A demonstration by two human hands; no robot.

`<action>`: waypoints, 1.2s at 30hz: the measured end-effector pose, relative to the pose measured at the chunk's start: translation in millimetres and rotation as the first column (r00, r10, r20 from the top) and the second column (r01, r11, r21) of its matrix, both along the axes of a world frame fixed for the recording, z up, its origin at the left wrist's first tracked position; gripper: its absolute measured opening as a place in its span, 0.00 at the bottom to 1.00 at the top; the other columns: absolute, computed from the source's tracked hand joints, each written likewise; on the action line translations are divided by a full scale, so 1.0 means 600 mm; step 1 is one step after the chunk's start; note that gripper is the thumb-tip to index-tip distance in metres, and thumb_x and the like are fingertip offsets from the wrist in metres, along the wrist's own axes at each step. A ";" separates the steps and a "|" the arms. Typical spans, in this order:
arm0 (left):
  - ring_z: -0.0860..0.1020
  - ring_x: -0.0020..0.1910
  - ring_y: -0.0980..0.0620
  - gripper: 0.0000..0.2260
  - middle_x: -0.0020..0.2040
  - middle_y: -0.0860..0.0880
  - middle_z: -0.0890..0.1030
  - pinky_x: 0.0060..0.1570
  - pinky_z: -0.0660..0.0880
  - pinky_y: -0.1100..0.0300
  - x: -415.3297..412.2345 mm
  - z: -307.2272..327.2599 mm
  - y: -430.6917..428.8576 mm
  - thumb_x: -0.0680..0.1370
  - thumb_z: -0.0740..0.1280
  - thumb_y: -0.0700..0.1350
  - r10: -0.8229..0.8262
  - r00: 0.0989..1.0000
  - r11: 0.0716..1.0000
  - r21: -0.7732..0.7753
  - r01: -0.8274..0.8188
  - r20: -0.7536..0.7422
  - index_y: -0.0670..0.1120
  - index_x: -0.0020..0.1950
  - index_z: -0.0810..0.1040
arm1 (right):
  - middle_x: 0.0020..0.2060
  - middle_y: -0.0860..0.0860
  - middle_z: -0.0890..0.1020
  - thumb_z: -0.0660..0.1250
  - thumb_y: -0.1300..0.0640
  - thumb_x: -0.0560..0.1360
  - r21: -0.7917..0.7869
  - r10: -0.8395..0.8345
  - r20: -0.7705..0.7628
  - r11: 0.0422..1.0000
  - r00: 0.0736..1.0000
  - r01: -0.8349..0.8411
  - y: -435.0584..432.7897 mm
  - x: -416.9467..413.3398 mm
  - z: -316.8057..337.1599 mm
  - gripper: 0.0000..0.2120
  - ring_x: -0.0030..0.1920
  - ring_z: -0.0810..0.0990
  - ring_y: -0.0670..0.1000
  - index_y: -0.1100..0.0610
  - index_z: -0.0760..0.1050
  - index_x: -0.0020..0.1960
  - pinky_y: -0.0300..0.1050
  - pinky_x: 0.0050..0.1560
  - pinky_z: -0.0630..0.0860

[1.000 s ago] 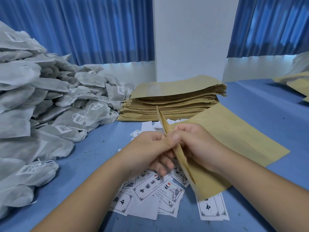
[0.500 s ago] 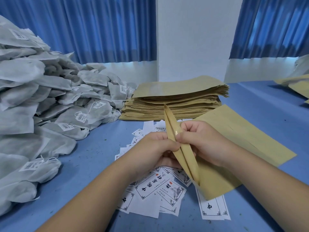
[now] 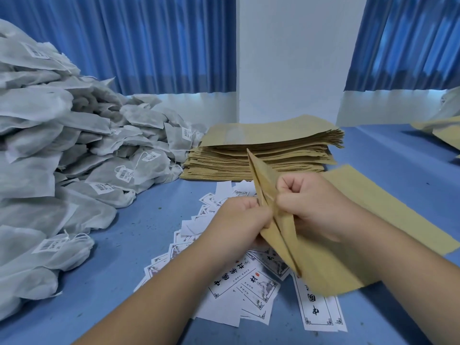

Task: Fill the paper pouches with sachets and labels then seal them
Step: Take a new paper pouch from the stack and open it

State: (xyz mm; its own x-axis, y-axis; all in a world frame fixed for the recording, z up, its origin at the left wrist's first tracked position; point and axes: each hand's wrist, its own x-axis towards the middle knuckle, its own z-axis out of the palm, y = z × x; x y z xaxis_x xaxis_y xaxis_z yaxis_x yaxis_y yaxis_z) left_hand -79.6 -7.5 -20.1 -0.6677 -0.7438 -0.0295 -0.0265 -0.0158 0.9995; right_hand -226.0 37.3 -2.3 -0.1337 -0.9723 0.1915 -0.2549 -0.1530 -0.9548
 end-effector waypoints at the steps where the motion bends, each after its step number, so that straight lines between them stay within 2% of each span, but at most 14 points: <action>1: 0.73 0.32 0.46 0.05 0.35 0.42 0.72 0.45 0.80 0.43 0.003 0.002 -0.002 0.61 0.62 0.39 0.023 1.000 1.000 0.008 -0.023 0.002 0.43 0.36 0.70 | 0.22 0.49 0.61 0.61 0.72 0.69 0.005 -0.009 0.007 1.000 1.000 0.009 0.003 -0.002 0.004 0.21 0.22 0.59 0.47 0.51 0.63 0.26 0.34 0.24 0.58; 3: 0.75 0.31 0.46 0.06 0.35 0.43 0.72 0.38 0.81 0.50 0.007 0.008 -0.003 0.62 0.62 0.38 0.011 1.000 0.998 0.067 -0.009 -0.026 0.43 0.38 0.69 | 0.22 0.50 0.64 0.60 0.72 0.72 0.017 -0.020 0.021 1.000 1.000 0.020 0.011 -0.006 0.012 0.21 0.20 0.63 0.48 0.51 0.65 0.28 0.34 0.23 0.60; 7: 0.80 0.27 0.47 0.10 0.31 0.47 0.81 0.26 0.76 0.57 -0.004 0.011 0.012 0.72 0.61 0.37 0.046 0.999 0.994 0.099 -0.049 0.026 0.44 0.52 0.72 | 0.21 0.50 0.66 0.61 0.73 0.71 0.014 -0.042 -0.062 0.999 0.997 0.043 0.019 0.011 0.017 0.15 0.18 0.66 0.47 0.54 0.67 0.35 0.34 0.20 0.63; 10: 0.80 0.24 0.45 0.09 0.33 0.46 0.83 0.22 0.74 0.60 -0.011 0.013 0.017 0.74 0.63 0.43 0.119 0.983 0.993 -0.043 -0.114 0.138 0.51 0.53 0.72 | 0.20 0.49 0.65 0.61 0.74 0.70 0.013 -0.073 -0.091 0.997 0.993 0.074 0.021 0.026 0.021 0.12 0.18 0.64 0.46 0.58 0.67 0.38 0.36 0.19 0.63; 12: 0.79 0.22 0.46 0.09 0.32 0.44 0.83 0.21 0.72 0.62 -0.009 0.014 0.020 0.74 0.63 0.42 0.087 0.978 0.991 -0.118 -0.065 0.189 0.52 0.52 0.69 | 0.20 0.49 0.66 0.62 0.73 0.70 0.011 -0.113 -0.142 0.993 0.983 0.116 0.024 0.027 0.028 0.11 0.19 0.64 0.46 0.58 0.69 0.38 0.36 0.19 0.63; 15: 0.77 0.22 0.48 0.08 0.30 0.46 0.81 0.21 0.71 0.62 -0.010 0.010 0.023 0.71 0.62 0.43 0.110 0.950 0.955 -0.297 -0.020 0.292 0.52 0.48 0.68 | 0.19 0.49 0.69 0.64 0.71 0.66 -0.004 -0.133 -0.377 0.990 0.916 0.142 0.027 0.030 0.041 0.10 0.20 0.65 0.47 0.57 0.72 0.34 0.37 0.24 0.64; 17: 0.77 0.21 0.47 0.08 0.35 0.44 0.81 0.22 0.70 0.61 -0.013 0.008 0.018 0.70 0.60 0.43 0.186 0.926 0.927 -0.372 -0.055 0.329 0.52 0.47 0.67 | 0.18 0.46 0.70 0.65 0.68 0.64 -0.038 -0.151 -0.535 0.987 0.831 0.155 0.026 0.037 0.051 0.09 0.20 0.65 0.44 0.55 0.73 0.31 0.37 0.25 0.64; 21: 0.72 0.19 0.48 0.10 0.31 0.42 0.79 0.21 0.65 0.64 -0.007 0.010 0.006 0.70 0.56 0.37 0.064 0.941 0.981 -0.192 0.001 0.332 0.45 0.50 0.69 | 0.17 0.43 0.70 0.66 0.67 0.64 -0.065 -0.180 -0.617 0.982 0.766 0.178 0.022 0.042 0.084 0.09 0.20 0.67 0.42 0.54 0.73 0.29 0.31 0.22 0.61; 23: 0.67 0.19 0.52 0.06 0.25 0.46 0.75 0.20 0.61 0.68 0.005 0.016 -0.001 0.72 0.56 0.34 -0.039 0.951 0.999 -0.020 0.047 0.308 0.42 0.43 0.70 | 0.17 0.44 0.70 0.66 0.66 0.64 -0.042 -0.178 -0.613 0.980 0.770 0.194 0.017 0.033 0.105 0.08 0.19 0.65 0.43 0.55 0.74 0.29 0.34 0.23 0.62; 25: 0.64 0.20 0.54 0.07 0.23 0.48 0.72 0.21 0.58 0.70 0.015 0.019 -0.011 0.72 0.55 0.33 -0.123 0.956 0.986 0.146 0.086 0.266 0.42 0.37 0.68 | 0.19 0.46 0.71 0.65 0.66 0.63 0.003 -0.151 -0.616 0.981 0.773 0.195 0.012 0.023 0.129 0.07 0.20 0.65 0.44 0.57 0.75 0.31 0.36 0.24 0.63; 29: 0.68 0.22 0.53 0.07 0.25 0.47 0.72 0.21 0.61 0.70 0.020 0.018 -0.023 0.75 0.54 0.33 -0.183 0.954 0.957 0.266 0.117 0.238 0.42 0.48 0.69 | 0.20 0.49 0.70 0.63 0.67 0.64 0.155 0.031 -0.660 0.983 0.751 0.096 0.005 0.021 0.167 0.09 0.20 0.66 0.47 0.55 0.74 0.29 0.36 0.22 0.62; 32: 0.76 0.32 0.47 0.08 0.38 0.40 0.77 0.27 0.72 0.63 0.019 0.015 -0.027 0.75 0.59 0.34 -0.105 0.966 0.974 0.219 0.053 0.236 0.39 0.51 0.74 | 0.20 0.49 0.71 0.62 0.66 0.64 0.189 0.101 -0.674 0.981 0.732 0.038 -0.009 0.038 0.165 0.08 0.20 0.66 0.48 0.55 0.74 0.30 0.36 0.21 0.63; 34: 0.81 0.38 0.48 0.11 0.45 0.44 0.83 0.30 0.76 0.61 0.019 0.014 -0.030 0.74 0.64 0.38 0.067 0.952 0.996 0.036 -0.081 0.297 0.46 0.56 0.75 | 0.20 0.50 0.71 0.63 0.66 0.65 0.190 0.109 -0.656 0.981 0.747 0.024 -0.020 0.049 0.148 0.07 0.20 0.67 0.49 0.56 0.74 0.31 0.36 0.22 0.63; 36: 0.81 0.36 0.54 0.23 0.43 0.51 0.82 0.27 0.73 0.65 0.017 0.010 -0.035 0.72 0.69 0.44 0.294 0.902 0.951 -0.192 -0.242 0.315 0.56 0.64 0.67 | 0.19 0.49 0.72 0.63 0.65 0.66 0.197 0.112 -0.644 0.980 0.757 0.023 -0.031 0.057 0.129 0.06 0.20 0.67 0.48 0.56 0.74 0.32 0.36 0.22 0.64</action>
State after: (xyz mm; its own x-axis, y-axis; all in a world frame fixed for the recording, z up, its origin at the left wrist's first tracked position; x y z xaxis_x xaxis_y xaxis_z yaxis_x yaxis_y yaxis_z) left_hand -69.6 -28.8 -13.9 -0.4119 -0.9063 -0.0952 -0.3763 0.0740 0.9235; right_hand -191.7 19.0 75.0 0.0014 -0.9993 0.0361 -0.8198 -0.0218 -0.5723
